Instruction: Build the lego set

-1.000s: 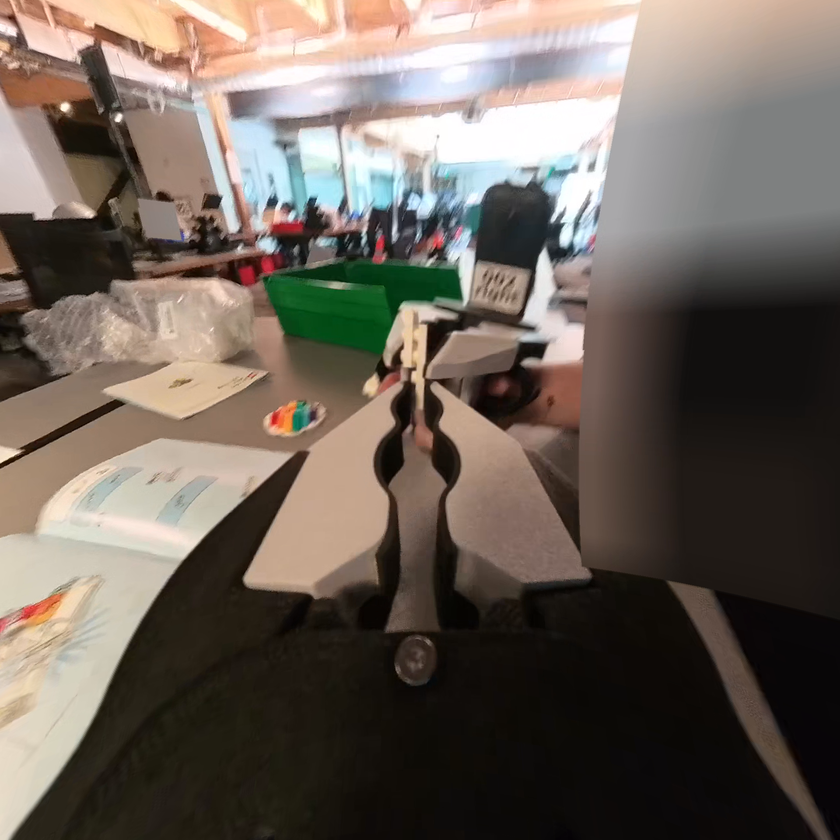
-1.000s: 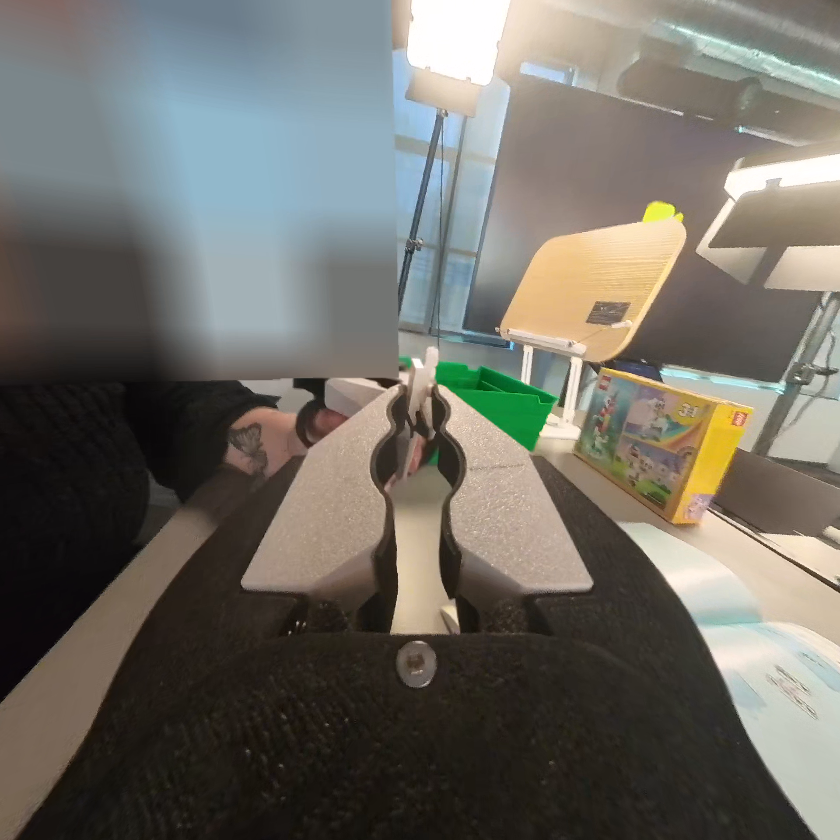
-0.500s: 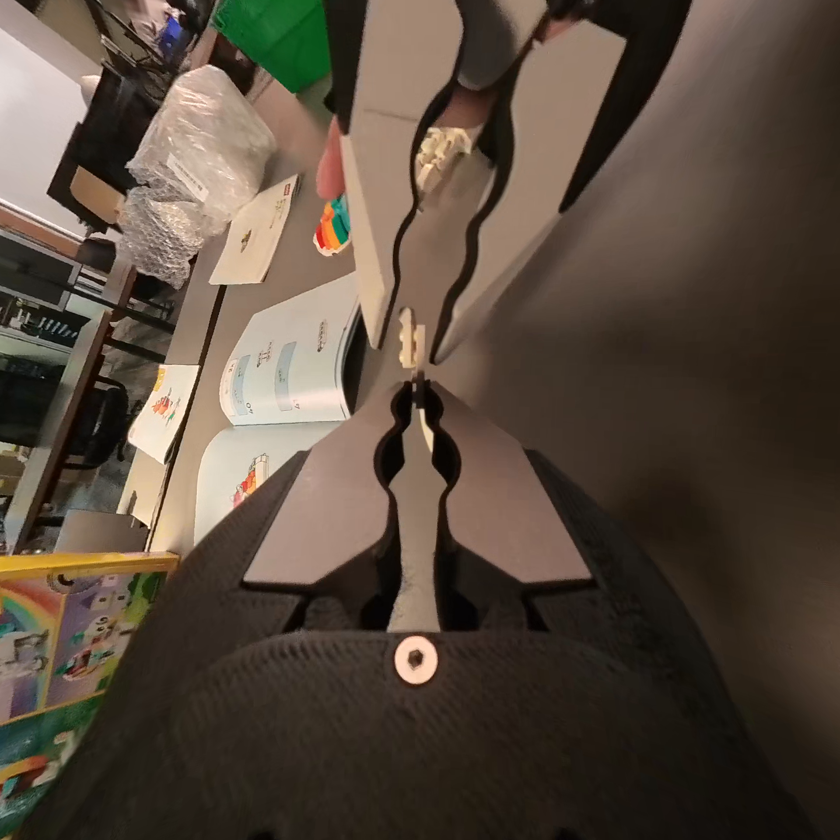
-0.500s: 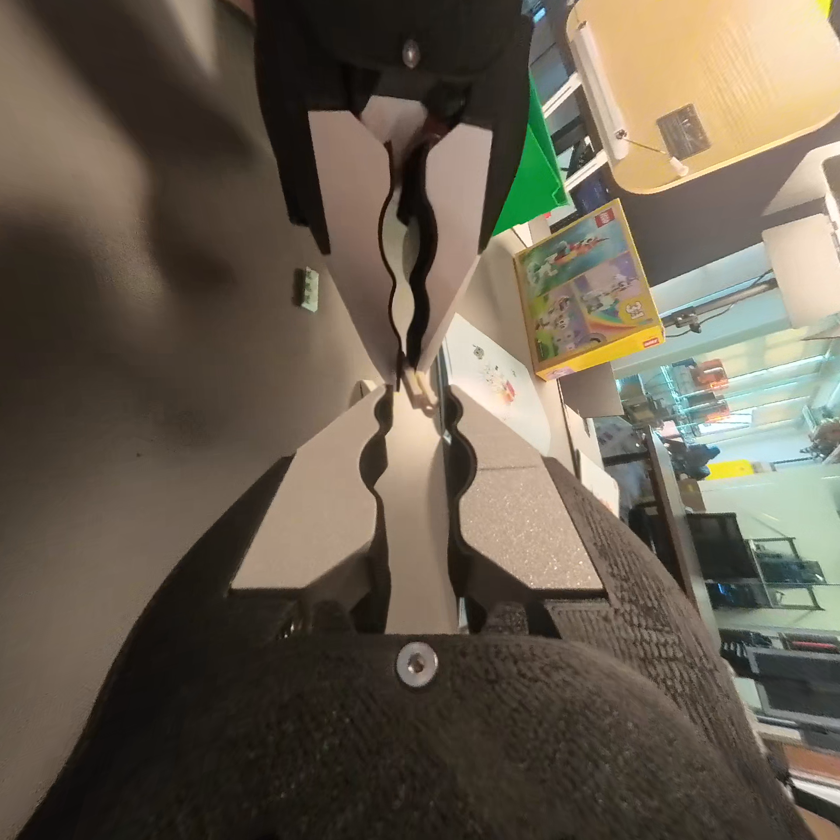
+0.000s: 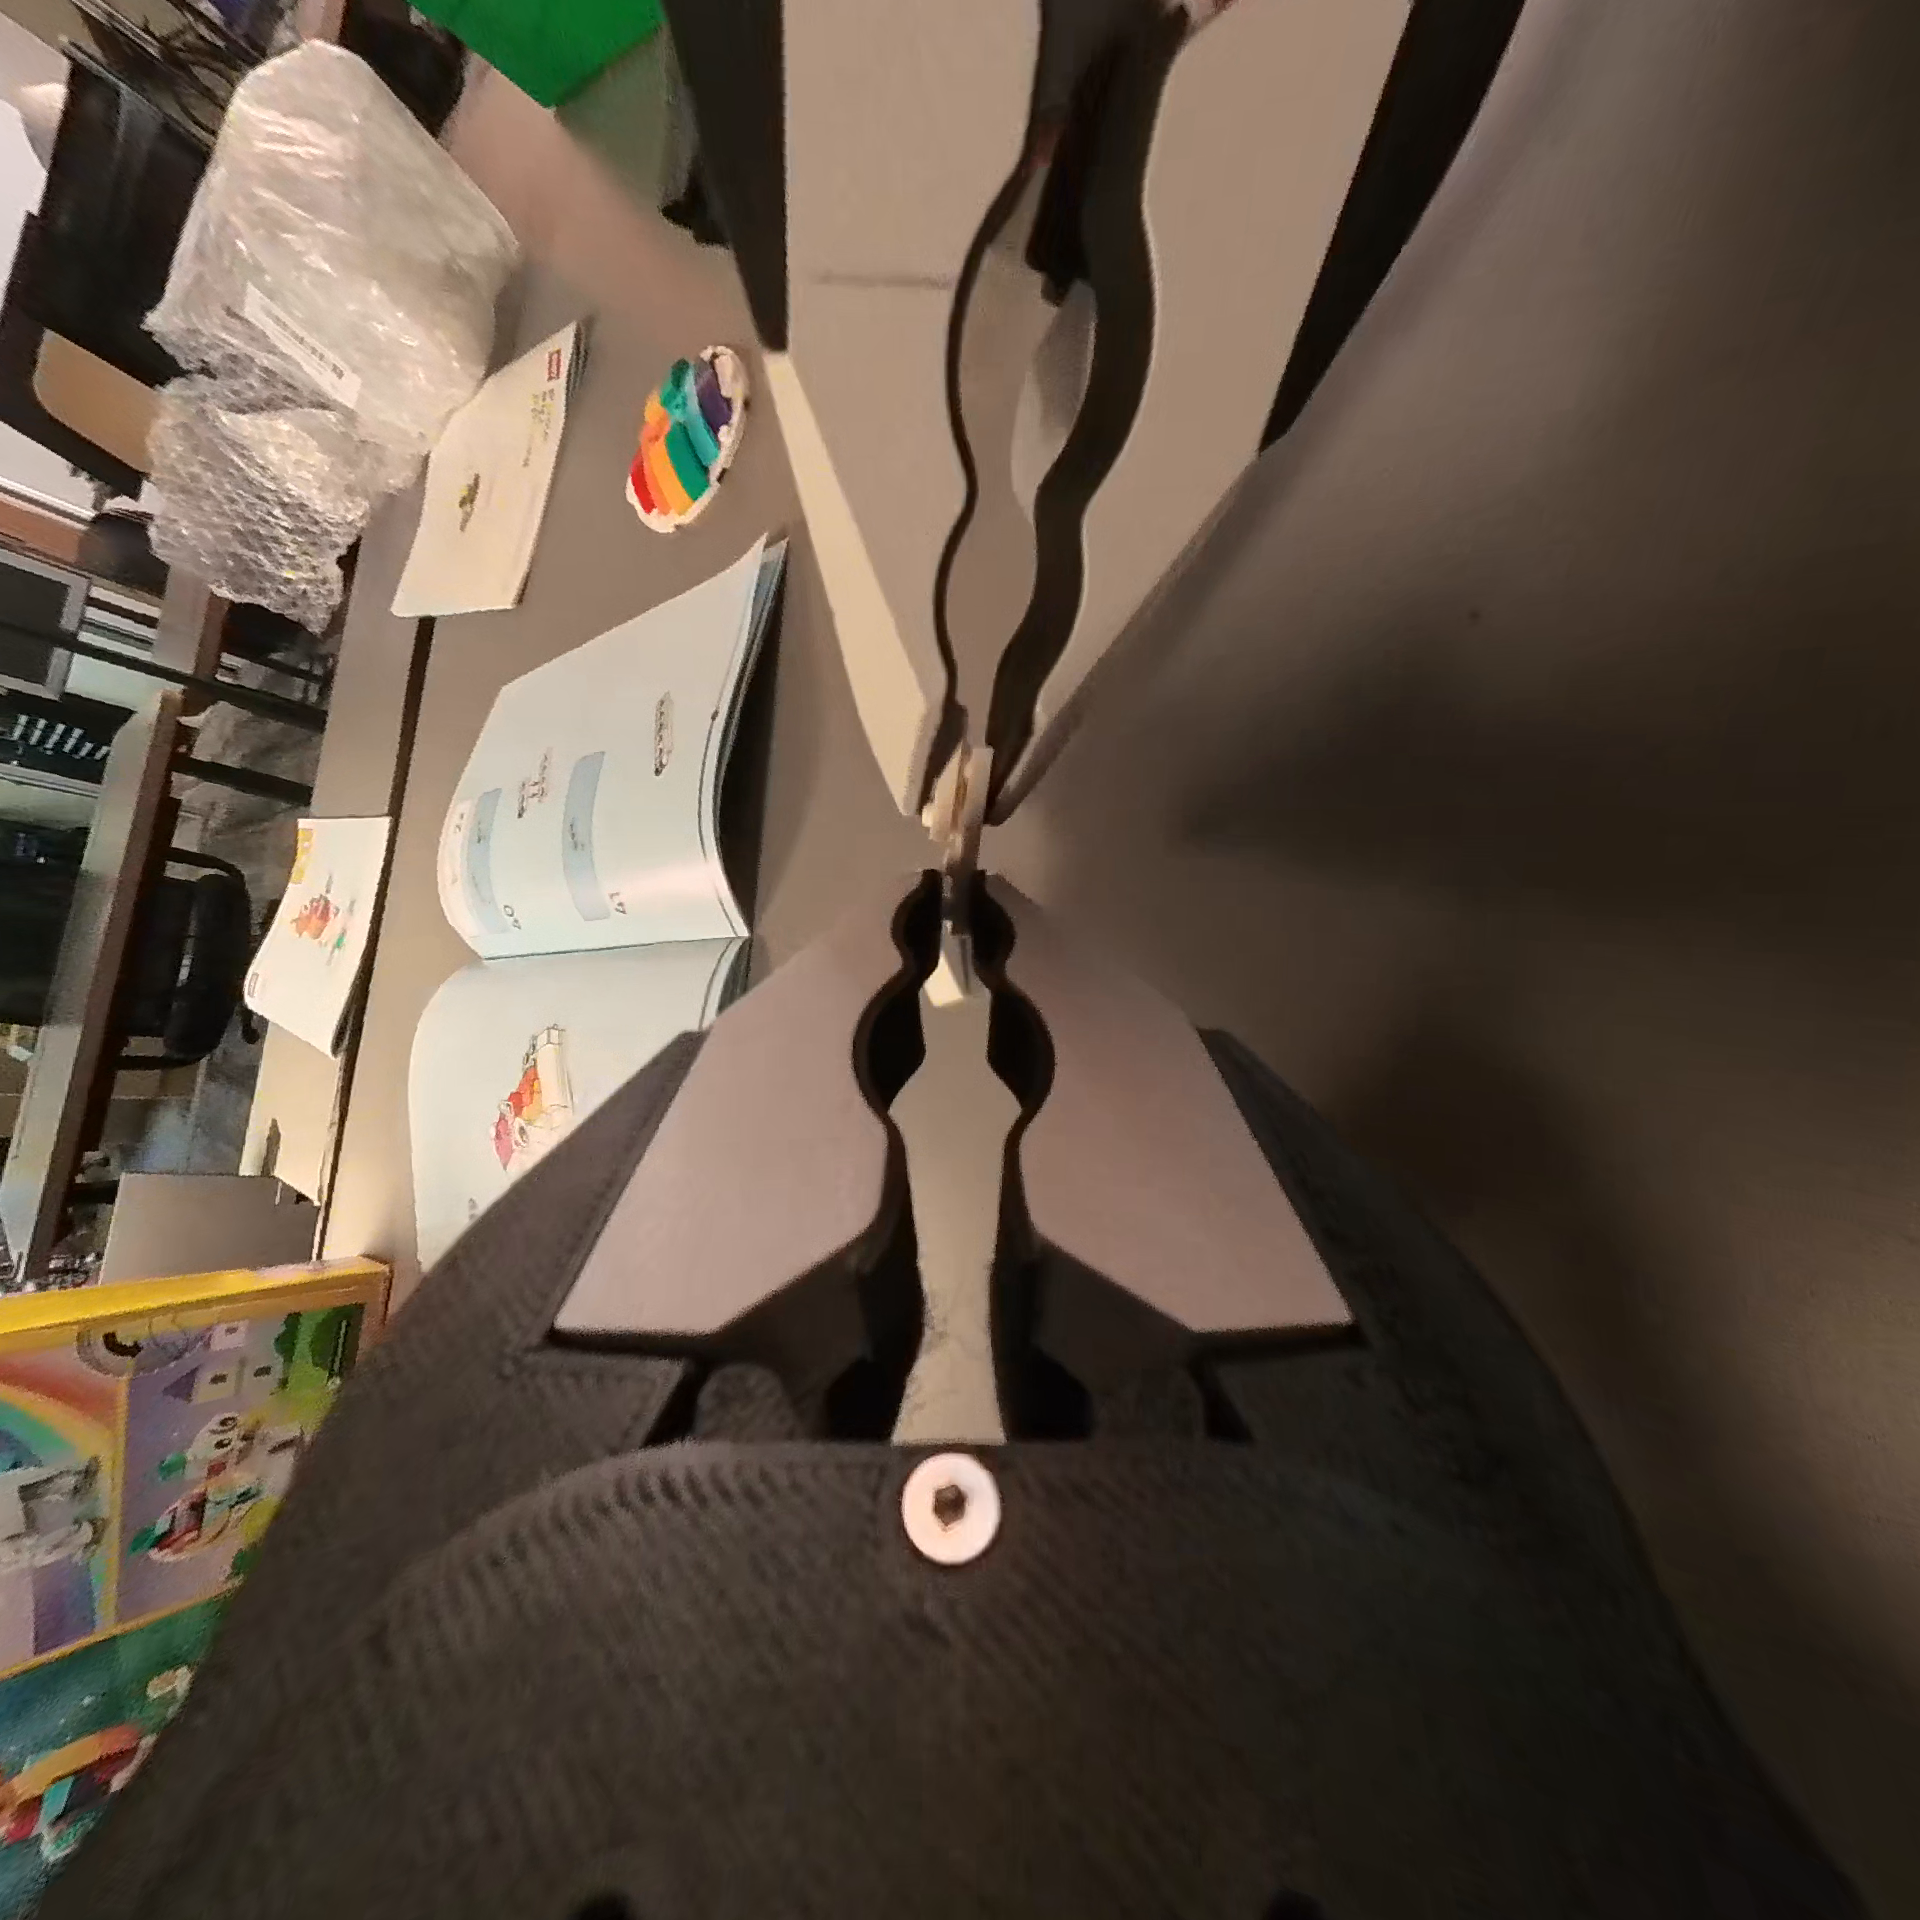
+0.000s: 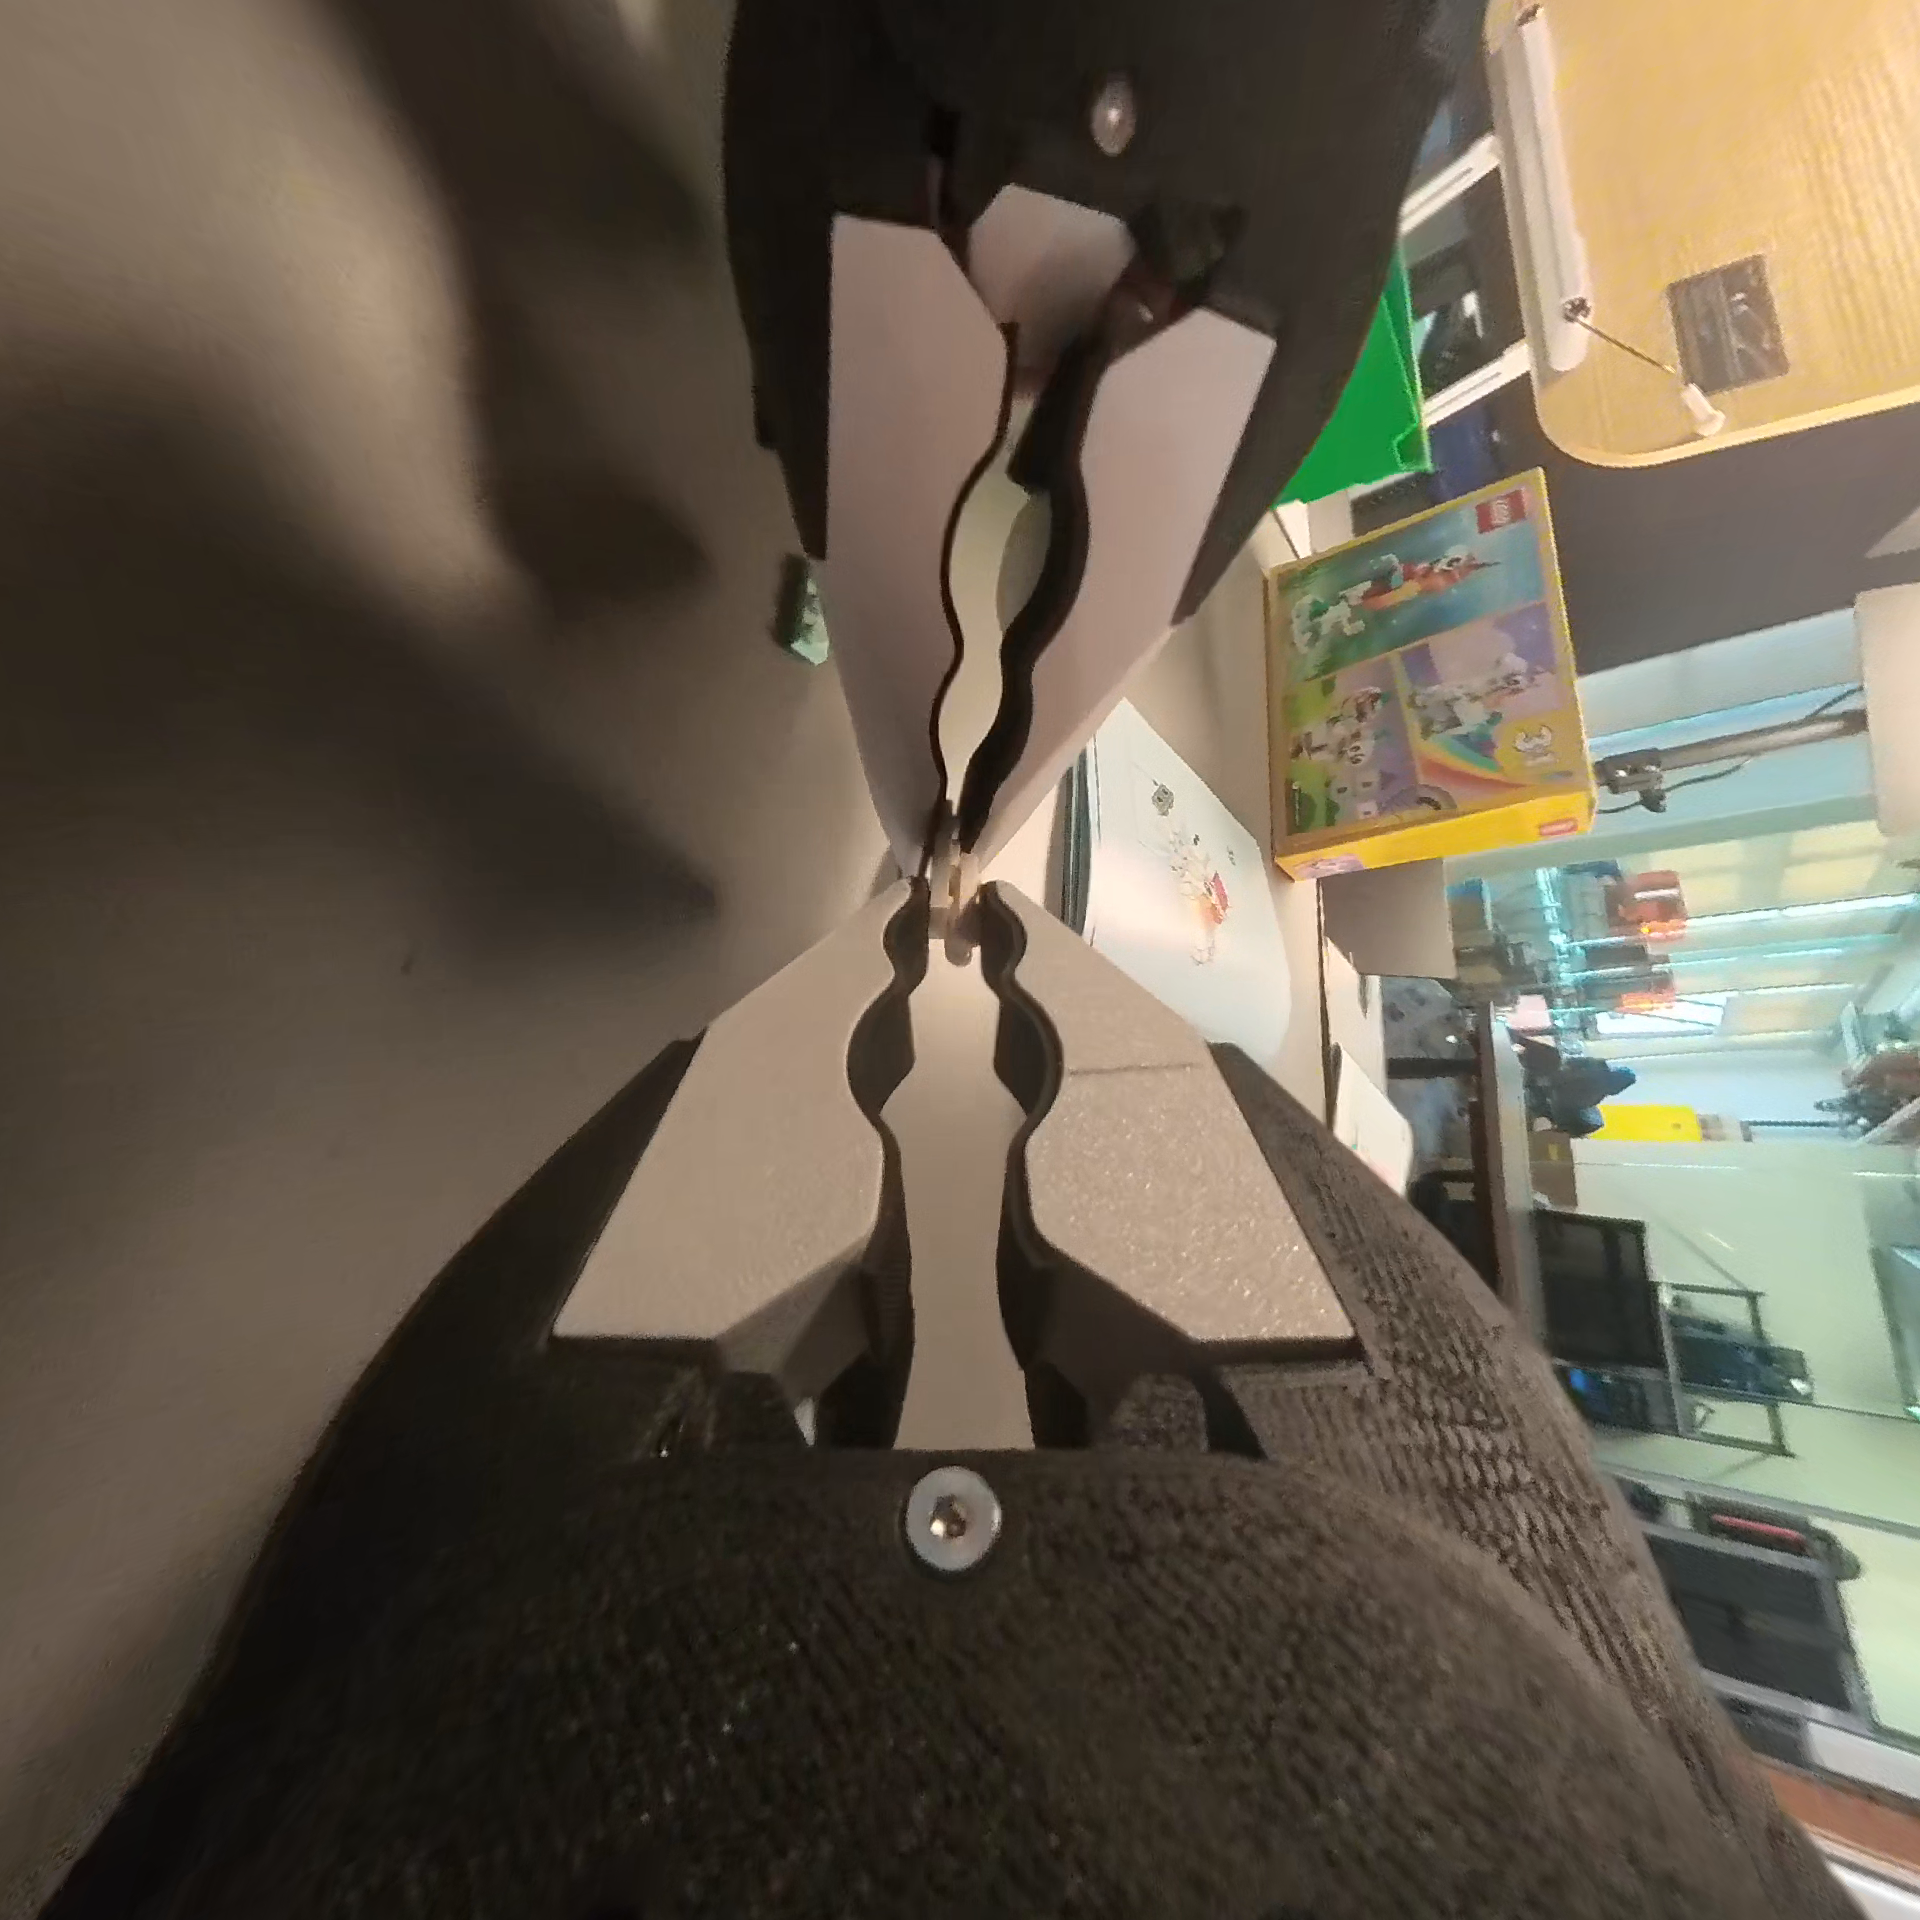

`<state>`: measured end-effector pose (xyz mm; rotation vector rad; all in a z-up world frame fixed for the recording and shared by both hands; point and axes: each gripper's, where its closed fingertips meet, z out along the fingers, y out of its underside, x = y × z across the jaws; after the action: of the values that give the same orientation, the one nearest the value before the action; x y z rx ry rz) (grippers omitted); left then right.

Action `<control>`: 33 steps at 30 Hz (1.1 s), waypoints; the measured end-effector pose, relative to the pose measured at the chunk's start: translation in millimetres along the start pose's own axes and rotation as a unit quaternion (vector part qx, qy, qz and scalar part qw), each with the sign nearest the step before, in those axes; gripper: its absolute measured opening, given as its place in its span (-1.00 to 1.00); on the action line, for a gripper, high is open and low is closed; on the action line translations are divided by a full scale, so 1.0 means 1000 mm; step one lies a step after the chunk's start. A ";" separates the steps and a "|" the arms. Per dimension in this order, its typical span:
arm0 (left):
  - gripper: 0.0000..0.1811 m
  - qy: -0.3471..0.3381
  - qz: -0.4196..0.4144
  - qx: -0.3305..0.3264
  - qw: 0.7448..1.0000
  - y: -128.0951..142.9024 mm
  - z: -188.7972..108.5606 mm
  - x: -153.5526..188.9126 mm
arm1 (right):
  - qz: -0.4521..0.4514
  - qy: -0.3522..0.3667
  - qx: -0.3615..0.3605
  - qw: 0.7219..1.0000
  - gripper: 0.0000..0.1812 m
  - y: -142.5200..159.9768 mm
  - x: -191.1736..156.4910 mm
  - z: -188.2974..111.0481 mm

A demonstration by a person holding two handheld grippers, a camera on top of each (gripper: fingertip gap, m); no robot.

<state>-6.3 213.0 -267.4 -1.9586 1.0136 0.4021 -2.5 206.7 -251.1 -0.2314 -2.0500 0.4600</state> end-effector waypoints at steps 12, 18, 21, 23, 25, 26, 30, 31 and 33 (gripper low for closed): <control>-0.93 0.033 -0.022 -0.005 0.999 0.006 0.001 0.007 | -0.146 0.017 -0.060 0.987 -0.93 -0.002 -0.008 0.005; -0.92 0.027 -0.106 0.181 0.977 -0.032 -0.033 -0.017 | 0.103 0.033 0.113 0.988 -0.92 -0.026 0.026 -0.017; -0.92 0.042 -0.141 0.257 0.955 -0.047 -0.048 -0.021 | 0.144 0.036 0.167 0.975 -0.92 -0.038 0.036 -0.029; -0.92 0.056 -0.182 0.280 0.941 -0.051 -0.051 -0.025 | 0.148 0.047 0.181 0.971 -0.93 -0.041 0.041 -0.034; -0.84 0.083 -0.244 0.290 0.922 -0.054 -0.052 -0.028 | 0.137 0.067 0.186 0.971 -0.92 -0.043 0.046 -0.037; -0.81 0.107 -0.280 0.295 0.907 -0.055 -0.053 -0.029 | 0.126 0.078 0.188 0.971 -0.92 -0.044 0.048 -0.039; -0.79 0.219 -0.396 0.304 0.838 -0.058 -0.054 -0.027 | 0.082 0.106 0.179 0.975 -0.92 -0.044 0.050 -0.041; -0.84 0.244 -0.411 0.312 0.821 -0.060 -0.056 -0.026 | 0.071 0.110 0.173 0.976 -0.92 -0.043 0.050 -0.040; -0.85 0.271 -0.435 0.332 0.792 -0.063 -0.062 -0.028 | 0.061 0.107 0.169 0.978 -0.92 -0.043 0.047 -0.039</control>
<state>19.3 195.1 -180.5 -1.6443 0.3557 -0.9643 8.9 193.0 -178.5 -0.1916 -1.7230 0.8149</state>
